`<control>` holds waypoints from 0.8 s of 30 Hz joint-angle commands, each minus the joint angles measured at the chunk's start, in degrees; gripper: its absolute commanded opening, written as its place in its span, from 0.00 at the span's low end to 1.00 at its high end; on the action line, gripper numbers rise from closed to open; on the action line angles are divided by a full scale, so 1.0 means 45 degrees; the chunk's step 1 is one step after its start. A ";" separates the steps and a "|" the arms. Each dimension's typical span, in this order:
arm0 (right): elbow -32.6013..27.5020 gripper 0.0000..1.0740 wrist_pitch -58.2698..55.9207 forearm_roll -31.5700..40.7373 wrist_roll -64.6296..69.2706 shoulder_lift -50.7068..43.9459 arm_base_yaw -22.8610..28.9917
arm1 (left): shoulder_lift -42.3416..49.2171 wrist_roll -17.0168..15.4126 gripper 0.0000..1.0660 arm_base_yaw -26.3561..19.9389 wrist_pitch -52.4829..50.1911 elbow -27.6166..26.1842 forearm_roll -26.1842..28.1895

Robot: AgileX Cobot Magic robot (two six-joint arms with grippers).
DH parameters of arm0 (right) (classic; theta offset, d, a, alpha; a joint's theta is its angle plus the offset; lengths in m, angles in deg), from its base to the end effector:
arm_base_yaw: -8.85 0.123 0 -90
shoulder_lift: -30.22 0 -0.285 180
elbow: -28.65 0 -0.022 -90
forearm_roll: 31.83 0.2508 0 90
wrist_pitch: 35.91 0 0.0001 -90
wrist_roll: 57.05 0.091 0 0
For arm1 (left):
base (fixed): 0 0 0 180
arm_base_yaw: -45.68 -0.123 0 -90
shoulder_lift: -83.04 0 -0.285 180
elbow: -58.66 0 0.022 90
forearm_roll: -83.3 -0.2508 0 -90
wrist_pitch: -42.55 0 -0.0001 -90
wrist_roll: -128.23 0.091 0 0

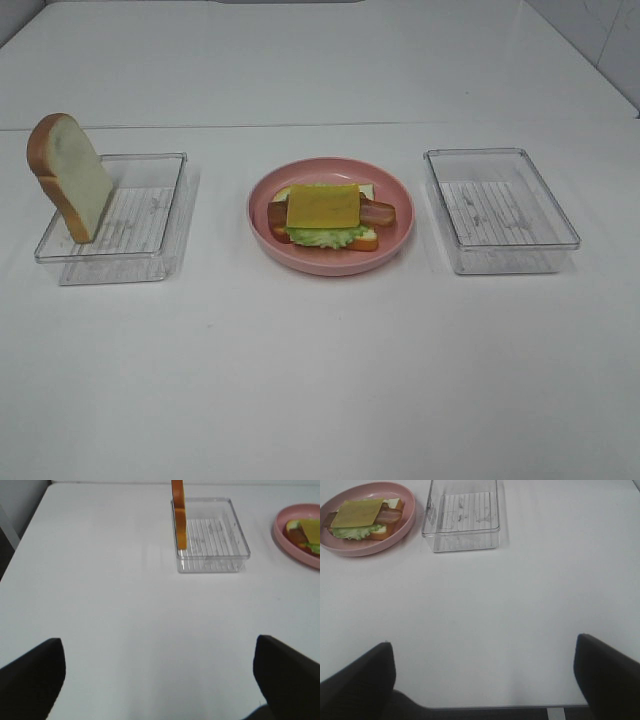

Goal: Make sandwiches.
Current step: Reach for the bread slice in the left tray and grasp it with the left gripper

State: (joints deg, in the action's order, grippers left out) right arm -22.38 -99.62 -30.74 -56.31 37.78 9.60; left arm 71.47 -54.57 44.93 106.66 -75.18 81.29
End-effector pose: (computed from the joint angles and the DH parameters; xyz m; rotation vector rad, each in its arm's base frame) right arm -0.0031 0.0015 0.2613 -0.0012 2.1346 0.0384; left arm -0.0017 0.0029 0.2846 -0.0682 2.1249 0.0215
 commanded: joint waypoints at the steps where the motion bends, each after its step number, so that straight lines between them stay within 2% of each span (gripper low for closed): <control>1: -0.0013 0.88 0.0064 0.0025 -0.0076 -0.0369 0.0013 | -0.1757 -0.0115 0.89 0.0038 0.1235 -0.1070 -0.0025; 2: -0.0013 0.88 0.0064 0.0025 -0.0076 -0.0369 0.0013 | -0.1757 -0.0115 0.89 0.0038 0.1235 -0.1070 -0.0025; 4: -0.0013 0.88 0.0064 0.0025 -0.0076 -0.0369 0.0013 | -0.4265 -0.0484 0.93 0.0038 0.2445 -0.2355 -0.0446; 5: -0.0013 0.88 0.0064 0.0025 -0.0076 -0.0369 0.0013 | -0.4265 -0.0484 0.93 0.0038 0.2445 -0.2355 -0.0446; 7: -0.0013 0.88 0.0064 0.0013 -0.0076 -0.0369 0.0013 | -0.7970 -0.0598 0.94 0.0038 0.2445 -0.4100 -0.0446; 10: -0.0013 0.88 0.0064 0.0025 -0.0076 -0.0369 0.0013 | -0.8989 -0.0598 0.94 0.0038 0.2445 -0.4660 -0.0458; 12: -0.0013 0.88 0.0064 0.0025 -0.0076 -0.0369 0.0013 | -1.2758 -0.0446 0.94 0.0038 0.2457 -0.6977 -0.0458; 15: -0.0013 0.88 0.0064 0.0025 -0.0076 -0.0369 0.0013 | -1.3675 -0.0382 0.94 0.0038 0.2457 -0.7639 -0.0458; 17: -0.0013 0.88 0.0064 0.0025 -0.0076 -0.0369 0.0013 | -1.6692 -0.0344 0.94 0.0038 0.2470 -1.0313 -0.0458; 18: -0.0013 0.88 0.0064 0.0025 -0.0076 -0.0369 0.0013 | -1.6692 -0.0344 0.94 0.0038 0.2470 -1.0313 -0.0458; 20: -0.0013 0.88 0.0064 0.0025 -0.0076 -0.0369 0.0013 | -1.8704 -0.0306 0.94 0.0038 0.2470 -1.2134 -0.0407; 23: -0.0013 0.88 0.0064 0.0025 -0.0076 -0.0369 0.0013 | -1.9328 -0.0306 0.94 0.0038 0.2470 -1.2694 -0.0344; 24: -0.0013 0.88 0.0064 0.0025 -0.0076 -0.0369 0.0013 | -2.0448 -0.0306 0.94 0.0038 0.2470 -1.3535 -0.0229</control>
State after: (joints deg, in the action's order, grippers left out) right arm -22.38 -99.62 -30.74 -56.31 37.78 9.60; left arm -19.75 -56.06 44.93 112.28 -135.40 79.63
